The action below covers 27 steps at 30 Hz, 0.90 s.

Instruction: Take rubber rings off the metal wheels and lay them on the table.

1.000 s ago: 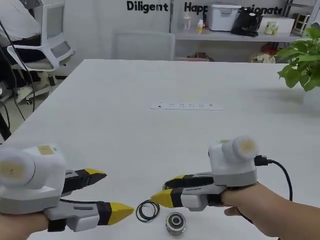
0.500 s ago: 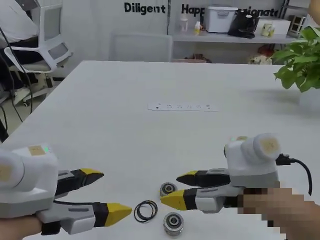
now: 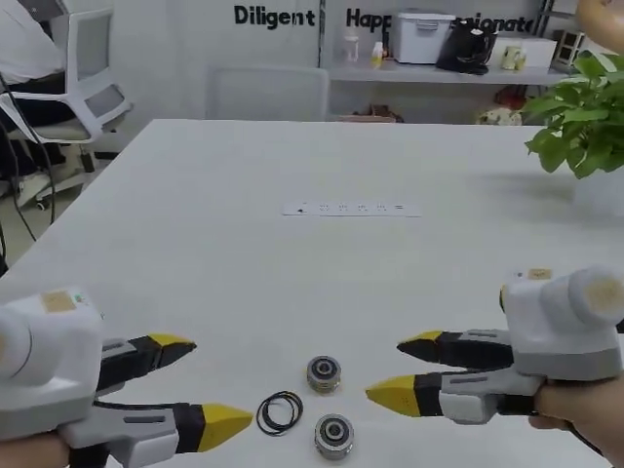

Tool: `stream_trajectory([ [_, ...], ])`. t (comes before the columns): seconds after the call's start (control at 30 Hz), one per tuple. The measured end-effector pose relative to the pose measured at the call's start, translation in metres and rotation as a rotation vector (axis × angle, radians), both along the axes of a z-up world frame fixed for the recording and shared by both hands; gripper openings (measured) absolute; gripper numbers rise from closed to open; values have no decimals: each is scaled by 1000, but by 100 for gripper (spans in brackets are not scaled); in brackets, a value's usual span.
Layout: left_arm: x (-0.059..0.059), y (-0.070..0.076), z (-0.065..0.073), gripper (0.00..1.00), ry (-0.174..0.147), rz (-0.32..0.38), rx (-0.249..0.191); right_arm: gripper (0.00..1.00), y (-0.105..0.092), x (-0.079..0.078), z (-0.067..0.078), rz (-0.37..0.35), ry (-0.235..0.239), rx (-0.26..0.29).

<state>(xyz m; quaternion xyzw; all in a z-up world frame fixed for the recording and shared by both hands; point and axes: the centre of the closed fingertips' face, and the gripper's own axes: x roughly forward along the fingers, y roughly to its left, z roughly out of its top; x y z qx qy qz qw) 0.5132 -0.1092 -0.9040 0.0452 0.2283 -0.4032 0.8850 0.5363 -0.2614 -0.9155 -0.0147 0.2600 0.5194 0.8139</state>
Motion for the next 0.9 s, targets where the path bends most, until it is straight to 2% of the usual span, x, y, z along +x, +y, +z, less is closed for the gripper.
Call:
stream_trajectory([
  [0.3, -7, 2, -3, 68, 11, 7, -7, 55, -24, -8, -4, -53, -4, -18],
  [0.53, -11, 3, 3, 69, 6, 14, -24, 57, -31, -19, -8, -69, -4, -52],
  [0.7, -13, 2, 3, 69, 4, 7, -18, 57, -34, -24, -9, -75, -3, -58],
  [0.9, -16, -1, 3, 66, 17, 1, -21, 58, -38, -25, -12, -81, -5, -80],
])
